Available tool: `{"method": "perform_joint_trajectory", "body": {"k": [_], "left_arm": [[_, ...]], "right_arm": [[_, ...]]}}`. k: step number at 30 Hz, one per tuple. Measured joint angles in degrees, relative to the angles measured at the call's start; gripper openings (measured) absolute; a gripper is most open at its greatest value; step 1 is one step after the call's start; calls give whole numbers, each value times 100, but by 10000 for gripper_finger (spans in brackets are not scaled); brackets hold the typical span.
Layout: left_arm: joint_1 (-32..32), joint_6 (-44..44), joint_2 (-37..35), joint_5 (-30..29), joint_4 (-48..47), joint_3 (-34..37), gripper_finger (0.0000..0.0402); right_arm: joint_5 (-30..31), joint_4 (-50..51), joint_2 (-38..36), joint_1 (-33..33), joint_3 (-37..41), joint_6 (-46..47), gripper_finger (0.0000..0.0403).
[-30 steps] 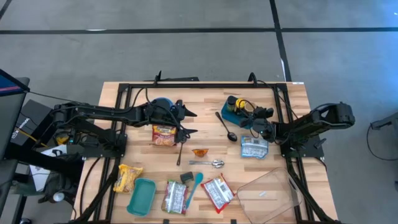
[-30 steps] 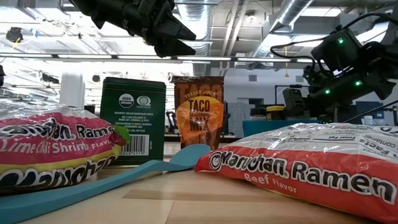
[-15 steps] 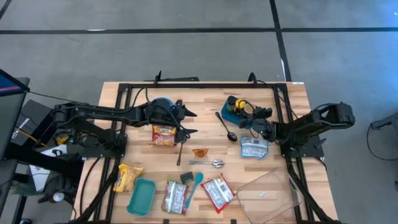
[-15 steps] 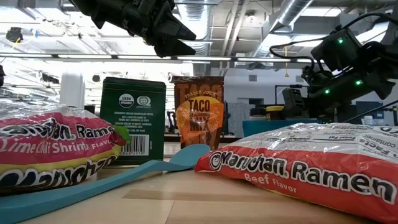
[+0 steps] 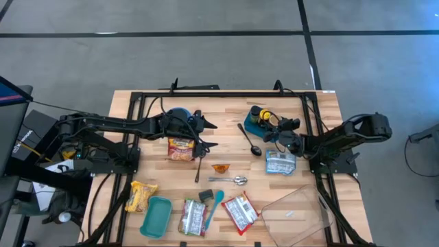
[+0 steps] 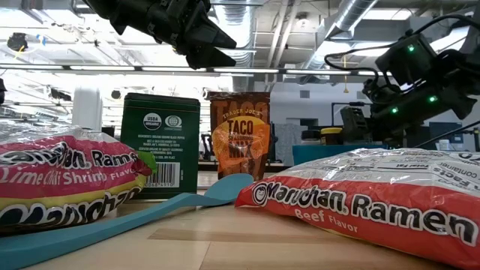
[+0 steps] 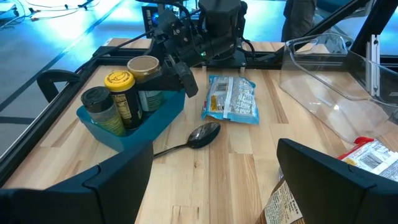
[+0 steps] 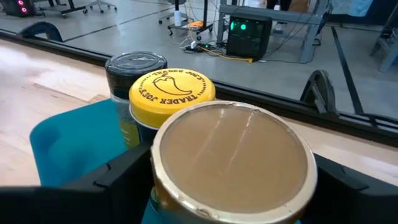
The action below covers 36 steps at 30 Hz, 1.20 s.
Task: Pick & Place Food Item
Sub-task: Put the golden seasoning bottle into the blue bin, then put the orange seasoning bag into the blue bin
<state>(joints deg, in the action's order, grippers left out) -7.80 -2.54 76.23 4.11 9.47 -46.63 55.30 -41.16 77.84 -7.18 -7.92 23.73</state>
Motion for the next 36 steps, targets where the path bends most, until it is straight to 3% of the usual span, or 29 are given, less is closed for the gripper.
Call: {"method": "perform_joint_trajectory", "body": {"k": [15, 27, 36], "left_arm": [[0, 0, 0, 1, 0, 1, 337], [-2, 0, 0, 1, -2, 2, 337], [0, 0, 2, 0, -1, 1, 337]], "right_arm": [[-134, 137, -918, 52, 2, -272, 311], [-156, 233, -2235, 663, 2, -981, 311], [-1274, 233, -3121, 1388, 2, -2017, 311]]}}
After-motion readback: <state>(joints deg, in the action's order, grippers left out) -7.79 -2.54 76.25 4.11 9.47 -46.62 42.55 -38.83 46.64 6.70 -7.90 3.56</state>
